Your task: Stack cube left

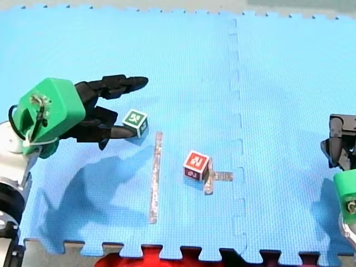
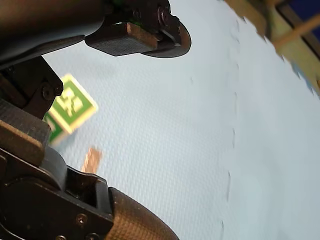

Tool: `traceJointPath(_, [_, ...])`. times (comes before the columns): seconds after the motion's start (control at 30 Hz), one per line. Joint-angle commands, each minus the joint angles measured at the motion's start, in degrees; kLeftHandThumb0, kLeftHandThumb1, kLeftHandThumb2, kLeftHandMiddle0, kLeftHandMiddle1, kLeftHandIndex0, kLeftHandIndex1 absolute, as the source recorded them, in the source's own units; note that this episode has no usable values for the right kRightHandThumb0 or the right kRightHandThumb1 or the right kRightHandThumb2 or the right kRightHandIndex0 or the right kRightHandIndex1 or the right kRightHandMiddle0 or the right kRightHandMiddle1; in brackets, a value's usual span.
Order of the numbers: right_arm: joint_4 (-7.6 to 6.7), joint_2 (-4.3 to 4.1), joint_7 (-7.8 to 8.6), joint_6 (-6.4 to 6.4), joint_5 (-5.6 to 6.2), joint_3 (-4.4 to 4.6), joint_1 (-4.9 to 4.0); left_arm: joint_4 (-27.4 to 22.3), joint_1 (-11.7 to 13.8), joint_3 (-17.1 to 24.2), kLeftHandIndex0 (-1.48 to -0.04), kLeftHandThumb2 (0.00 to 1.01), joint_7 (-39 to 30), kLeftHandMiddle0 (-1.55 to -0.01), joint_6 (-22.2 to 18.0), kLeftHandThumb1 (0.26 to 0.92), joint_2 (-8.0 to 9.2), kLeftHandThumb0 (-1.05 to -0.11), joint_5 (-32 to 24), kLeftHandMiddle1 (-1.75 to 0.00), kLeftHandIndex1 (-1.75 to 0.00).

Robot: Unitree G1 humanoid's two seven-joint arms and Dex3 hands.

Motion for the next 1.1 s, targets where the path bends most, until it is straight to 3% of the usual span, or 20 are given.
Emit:
traceJointPath(0.0, [0.44,-1.24,-0.18,-0.23,0.13,-0.07,1.02,-1.2,4.1,-5.9,-0.3,0.03,28.6,-0.88,-6.8,0.825,1.79,-1.048,13.4,-1.75,-0.01])
traceJointPath(0.2, [0.22,-1.44,-0.23,-0.49,0.1,-0.15,1.45,-0.7,2.8,-11.7,-0.29,0.03,36.0,-0.89,-2.1,0.842,3.77,-1.048,21.6,-1.75,0.0])
traceJointPath(0.43, [-0.15,-1.46,-0.05,-0.71,0.47,-0.41,1.77,4.5,-1.2,-17.6,-0.27,0.03,39.2,-0.91,7.9,0.875,2.9,-1.048,28.2,-1.75,0.0])
traceJointPath(0.7, [-0.56,-1.66,-0.8,-1.44,0.1,-0.43,2.1,6.9,-3.1,-21.5,-0.3,0.02,41.0,-0.88,9.5,0.887,2.59,-1.048,33.2,-1.75,-0.01])
traceJointPath(0.97, [-0.46,-1.94,-1.27,-1.83,-0.04,-0.25,1.97,8.1,-6.8,-24.9,-0.32,0.01,33.9,-0.87,12.3,0.883,1.88,-1.048,34.3,-1.75,-0.02])
traceJointPath(1.07, [-0.55,-1.96,-1.39,-1.96,-0.1,-0.17,2.07,8.0,-7.3,-25.6,-0.32,0.01,34.1,-0.87,12.0,0.881,1.98,-1.048,34.2,-1.75,-0.02])
